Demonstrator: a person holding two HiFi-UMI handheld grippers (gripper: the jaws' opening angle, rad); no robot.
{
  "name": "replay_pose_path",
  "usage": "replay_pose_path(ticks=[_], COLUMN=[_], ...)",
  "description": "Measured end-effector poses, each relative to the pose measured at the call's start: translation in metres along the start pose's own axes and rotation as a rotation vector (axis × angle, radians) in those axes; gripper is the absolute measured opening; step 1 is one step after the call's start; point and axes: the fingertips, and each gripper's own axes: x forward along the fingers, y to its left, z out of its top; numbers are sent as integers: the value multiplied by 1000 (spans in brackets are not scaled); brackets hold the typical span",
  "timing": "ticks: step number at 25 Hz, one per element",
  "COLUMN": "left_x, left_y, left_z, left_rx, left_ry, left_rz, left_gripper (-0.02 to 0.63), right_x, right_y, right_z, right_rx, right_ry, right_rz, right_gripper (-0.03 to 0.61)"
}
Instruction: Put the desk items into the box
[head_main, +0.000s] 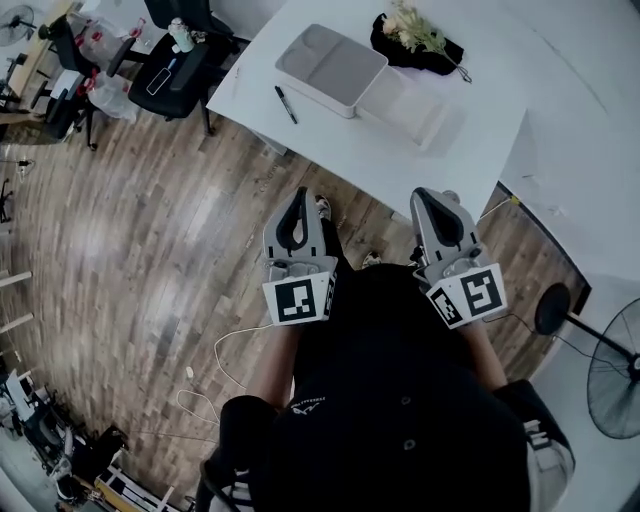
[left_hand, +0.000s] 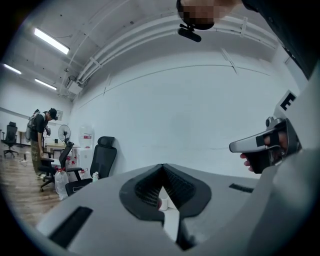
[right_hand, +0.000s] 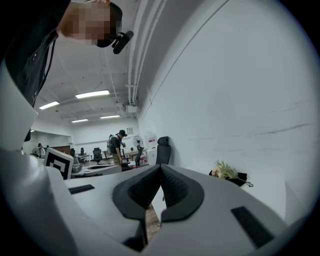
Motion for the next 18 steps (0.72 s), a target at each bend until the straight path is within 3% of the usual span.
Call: replay_pose_path(ticks=[10, 18], left_x=[93, 150], left_y=[87, 131], left_z=[-21, -57], left_rx=[-17, 4], left_ry=[85, 178], left_rz=[-17, -87], left_gripper=[8, 9], right_x=[113, 180], right_y=[4, 5], right_z=[14, 8], right_rx=[-7, 5], right_ry=[30, 55], right_rz=[-46, -110], right_gripper=[0, 0])
